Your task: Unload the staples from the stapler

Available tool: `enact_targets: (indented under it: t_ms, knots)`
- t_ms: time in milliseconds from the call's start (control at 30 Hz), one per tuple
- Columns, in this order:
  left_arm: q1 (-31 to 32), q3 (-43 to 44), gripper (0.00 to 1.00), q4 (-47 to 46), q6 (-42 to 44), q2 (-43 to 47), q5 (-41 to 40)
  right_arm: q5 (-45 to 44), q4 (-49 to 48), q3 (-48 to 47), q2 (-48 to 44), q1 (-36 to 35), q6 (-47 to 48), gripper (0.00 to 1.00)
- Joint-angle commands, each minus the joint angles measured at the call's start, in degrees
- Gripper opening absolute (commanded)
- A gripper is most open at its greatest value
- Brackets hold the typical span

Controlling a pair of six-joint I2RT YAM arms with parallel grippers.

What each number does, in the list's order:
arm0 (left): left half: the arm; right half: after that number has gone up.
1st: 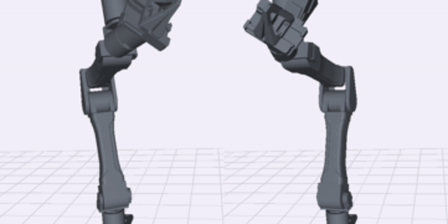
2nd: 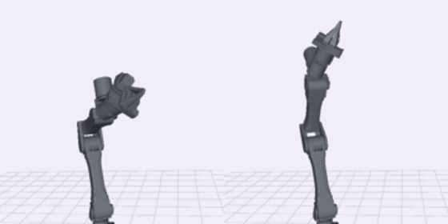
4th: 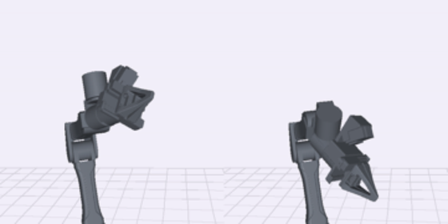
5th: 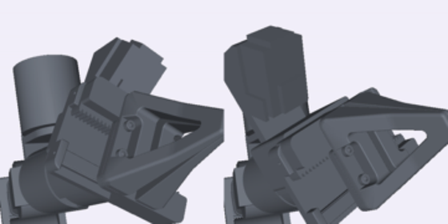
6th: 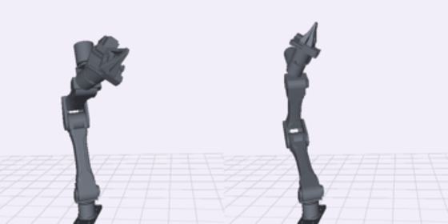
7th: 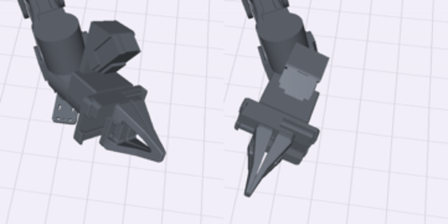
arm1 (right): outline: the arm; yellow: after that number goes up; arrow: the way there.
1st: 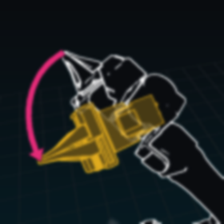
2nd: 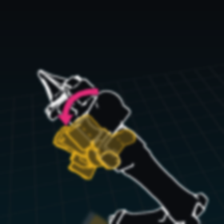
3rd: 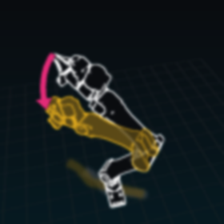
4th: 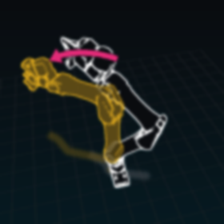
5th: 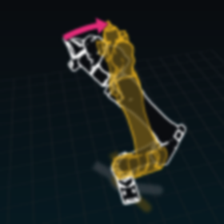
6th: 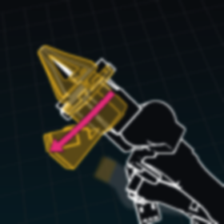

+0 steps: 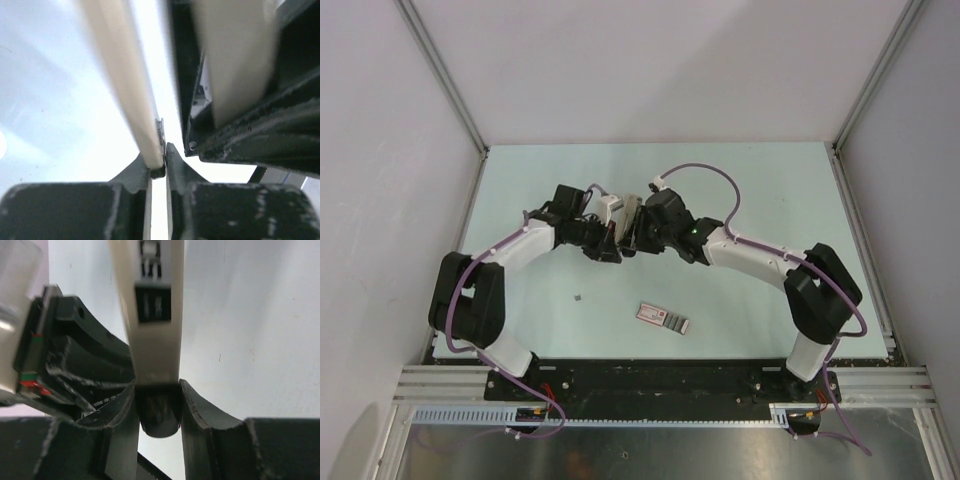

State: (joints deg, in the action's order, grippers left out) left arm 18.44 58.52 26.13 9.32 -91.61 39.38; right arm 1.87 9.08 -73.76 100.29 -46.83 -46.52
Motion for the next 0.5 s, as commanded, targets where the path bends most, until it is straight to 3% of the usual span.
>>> enact_targets:
  t_ms: [0,267,467]
  knots:
    - [0.73,0.98,0.03,-1.59,4.47,3.03,-0.38,1.36,-4.96,1.72,-4.26,-0.53,-0.17,0.0]
    - [0.82,-1.98,0.0,-2.01,8.02,5.66,-4.1,1.37,-5.54,5.5,-5.73,-0.18,2.0,0.0]
    - [0.74,-4.21,0.0,-3.96,13.68,7.61,-12.64,2.69,-2.82,7.57,-7.96,0.29,7.66,0.0]
